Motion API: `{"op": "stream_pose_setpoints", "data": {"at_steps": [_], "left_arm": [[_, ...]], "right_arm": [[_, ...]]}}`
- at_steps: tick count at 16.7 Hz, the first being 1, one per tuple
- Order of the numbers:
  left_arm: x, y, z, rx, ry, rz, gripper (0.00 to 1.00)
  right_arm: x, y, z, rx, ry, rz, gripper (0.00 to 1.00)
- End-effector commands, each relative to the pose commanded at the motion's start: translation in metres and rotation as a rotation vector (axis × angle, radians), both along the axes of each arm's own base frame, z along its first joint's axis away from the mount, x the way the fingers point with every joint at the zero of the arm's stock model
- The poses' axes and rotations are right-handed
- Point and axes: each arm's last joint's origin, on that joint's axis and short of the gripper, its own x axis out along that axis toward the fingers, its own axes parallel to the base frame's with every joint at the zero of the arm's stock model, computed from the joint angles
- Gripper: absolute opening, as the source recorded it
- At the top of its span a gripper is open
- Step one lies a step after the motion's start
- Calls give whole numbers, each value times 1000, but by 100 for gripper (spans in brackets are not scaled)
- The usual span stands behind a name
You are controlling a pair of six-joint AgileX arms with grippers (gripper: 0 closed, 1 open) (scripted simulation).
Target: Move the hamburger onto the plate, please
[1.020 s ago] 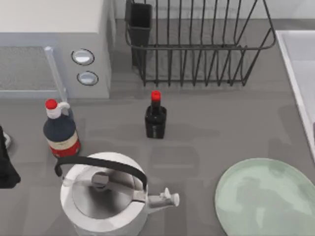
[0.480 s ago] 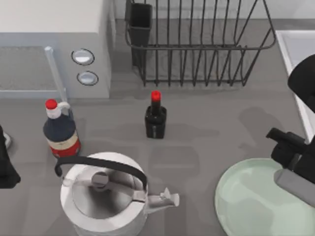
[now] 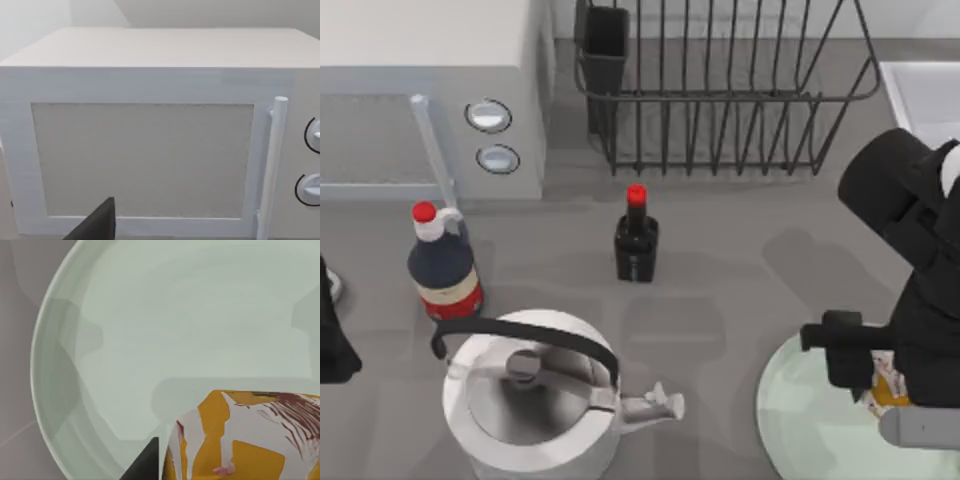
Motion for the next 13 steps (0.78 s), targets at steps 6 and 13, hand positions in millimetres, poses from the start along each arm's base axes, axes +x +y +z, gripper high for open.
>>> {"op": "stream_pose_setpoints", "data": {"at_steps": [6, 13], "left_arm": [[0, 0, 0, 0, 0, 0, 100], [0, 0, 0, 0, 0, 0, 100]], "right_arm": [[-1, 3, 0, 3, -3, 53, 0], [0, 3, -33, 6, -4, 51, 0]]}}
